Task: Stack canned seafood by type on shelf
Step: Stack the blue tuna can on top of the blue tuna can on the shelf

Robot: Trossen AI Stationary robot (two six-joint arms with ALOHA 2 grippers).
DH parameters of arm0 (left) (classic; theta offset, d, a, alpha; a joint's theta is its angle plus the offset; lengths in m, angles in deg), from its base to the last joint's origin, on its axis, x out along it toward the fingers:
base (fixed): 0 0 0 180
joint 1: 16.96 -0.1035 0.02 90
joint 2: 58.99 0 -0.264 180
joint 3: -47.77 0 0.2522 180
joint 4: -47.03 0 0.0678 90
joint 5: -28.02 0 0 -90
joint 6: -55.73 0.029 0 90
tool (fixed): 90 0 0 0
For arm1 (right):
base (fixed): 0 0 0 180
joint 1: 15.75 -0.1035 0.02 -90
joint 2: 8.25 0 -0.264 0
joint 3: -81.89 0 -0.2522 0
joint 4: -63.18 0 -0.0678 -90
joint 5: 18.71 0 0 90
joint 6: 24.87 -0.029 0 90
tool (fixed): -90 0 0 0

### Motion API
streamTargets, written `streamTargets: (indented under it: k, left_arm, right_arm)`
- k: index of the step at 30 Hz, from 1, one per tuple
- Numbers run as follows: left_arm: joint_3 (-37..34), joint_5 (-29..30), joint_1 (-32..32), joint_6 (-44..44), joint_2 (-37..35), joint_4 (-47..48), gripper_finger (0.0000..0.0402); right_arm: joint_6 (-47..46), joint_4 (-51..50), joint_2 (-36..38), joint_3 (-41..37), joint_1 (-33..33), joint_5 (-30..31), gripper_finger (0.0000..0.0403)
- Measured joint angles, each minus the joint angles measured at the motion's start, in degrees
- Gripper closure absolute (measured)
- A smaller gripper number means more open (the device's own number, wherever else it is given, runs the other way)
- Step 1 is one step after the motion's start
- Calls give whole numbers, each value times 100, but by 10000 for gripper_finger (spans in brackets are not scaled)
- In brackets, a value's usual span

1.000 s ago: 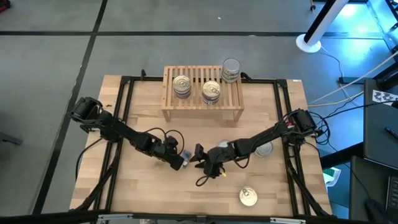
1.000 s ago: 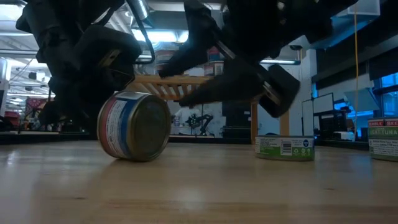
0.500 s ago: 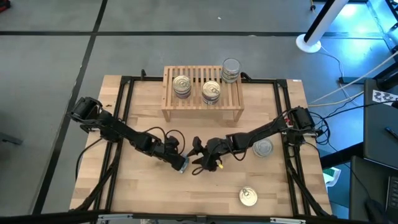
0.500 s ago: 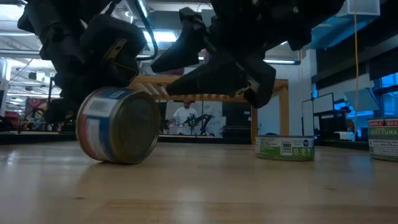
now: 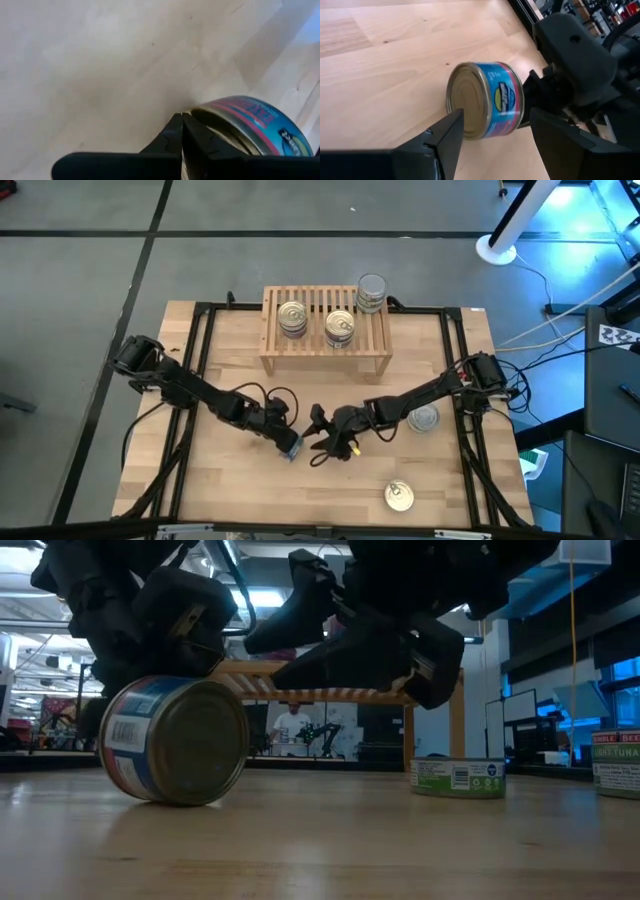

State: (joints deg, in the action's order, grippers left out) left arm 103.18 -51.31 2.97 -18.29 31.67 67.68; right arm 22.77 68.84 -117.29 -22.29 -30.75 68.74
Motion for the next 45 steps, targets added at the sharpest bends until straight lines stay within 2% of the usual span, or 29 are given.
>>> streamTargets:
  k: [3,10,17,21,29,34,38,41,45]
  left_arm:
    - [4,13,-66,236,-154,162,401]
    - [4,9,-75,99,-810,1124,402]
    - [200,-8,213,221,-1707,1583,402]
    - [608,73,525,620,-1851,1713,402]
    - [1979,1071,1196,1330,-1093,2743,402]
    - [2751,1124,1412,1298,-353,3311,402]
    - [2867,1095,1471,1376,20,2803,395]
    - [2868,940,1441,1300,168,2712,369]
    - [2865,698,1355,1088,198,2727,305]
  right_arm:
    - [-215,3,0,2,2,3,173]
    - [-244,-25,0,2,-2,9,173]
    - [-243,-43,0,2,0,23,173]
    - [-243,-79,0,2,0,171,173]
    - [-243,-239,0,4,2,366,173]
    - [-243,-336,0,4,2,366,173]
    - [-243,-329,0,4,2,366,173]
    - [-243,-318,1,4,2,366,173]
    - [-243,-327,2,4,2,366,173]
